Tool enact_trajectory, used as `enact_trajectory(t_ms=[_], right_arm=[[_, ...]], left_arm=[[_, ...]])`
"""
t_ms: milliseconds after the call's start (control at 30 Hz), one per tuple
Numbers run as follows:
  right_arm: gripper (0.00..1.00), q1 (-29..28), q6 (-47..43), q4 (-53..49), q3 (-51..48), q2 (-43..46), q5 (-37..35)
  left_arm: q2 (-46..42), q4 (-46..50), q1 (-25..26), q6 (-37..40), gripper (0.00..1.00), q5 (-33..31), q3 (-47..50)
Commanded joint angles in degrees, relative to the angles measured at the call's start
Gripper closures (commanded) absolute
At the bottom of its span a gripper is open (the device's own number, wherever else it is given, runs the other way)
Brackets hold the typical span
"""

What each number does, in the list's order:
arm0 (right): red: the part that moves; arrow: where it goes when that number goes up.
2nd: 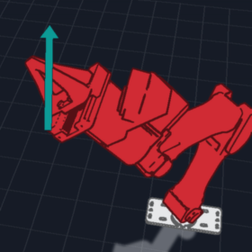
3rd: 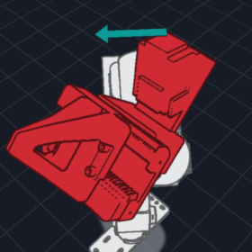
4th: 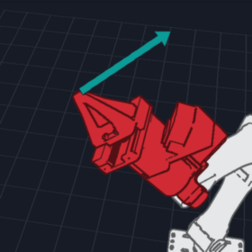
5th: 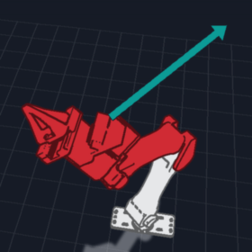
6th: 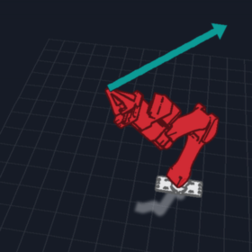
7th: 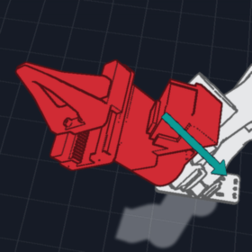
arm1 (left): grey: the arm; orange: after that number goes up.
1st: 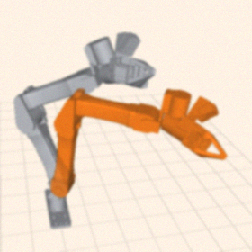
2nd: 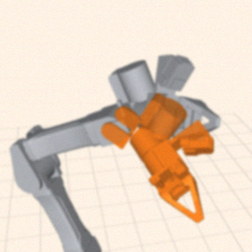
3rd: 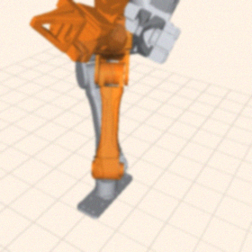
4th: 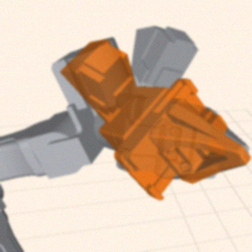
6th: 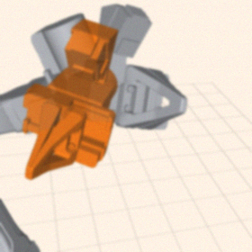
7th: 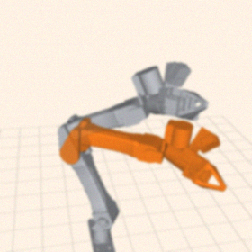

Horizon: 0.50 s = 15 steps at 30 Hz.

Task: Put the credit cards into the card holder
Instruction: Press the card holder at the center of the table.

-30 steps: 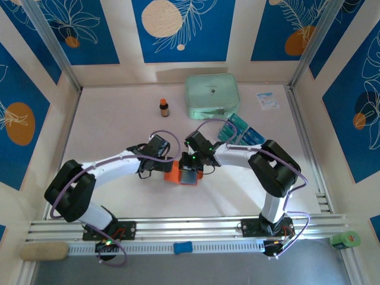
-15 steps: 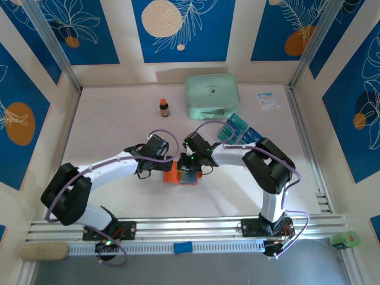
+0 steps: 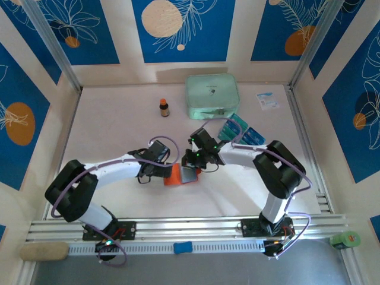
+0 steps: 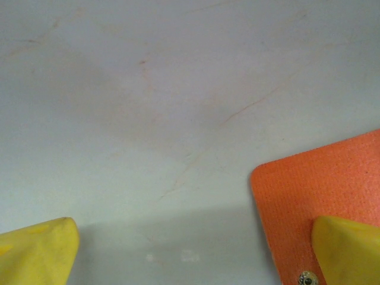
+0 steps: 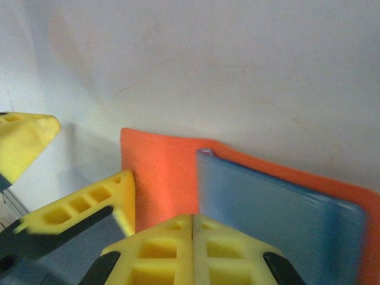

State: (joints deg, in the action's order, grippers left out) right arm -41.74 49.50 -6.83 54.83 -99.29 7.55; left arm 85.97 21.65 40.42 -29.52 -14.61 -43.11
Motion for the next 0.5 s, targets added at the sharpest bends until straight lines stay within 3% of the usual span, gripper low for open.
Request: enact_trajectory(t_ms=[0, 133, 467], right_arm=[[0.98, 0.8, -3.7, -5.3, -1.1, 2.5, -2.4], [0.92, 1.4, -6.1, -6.7, -1.6, 2.8, -3.6], [0.92, 3.3, -9.4, -5.8, -1.8, 0.2, -3.0]], left_arm=[[0.8, -1.0, 0.9, -0.9, 0.00, 0.7, 0.7], [1.0, -0.8, 0.9, -0.6, 0.00, 0.7, 0.2], [2.6, 0.7, 0.9, 0.4, 0.00, 1.5, -3.9]])
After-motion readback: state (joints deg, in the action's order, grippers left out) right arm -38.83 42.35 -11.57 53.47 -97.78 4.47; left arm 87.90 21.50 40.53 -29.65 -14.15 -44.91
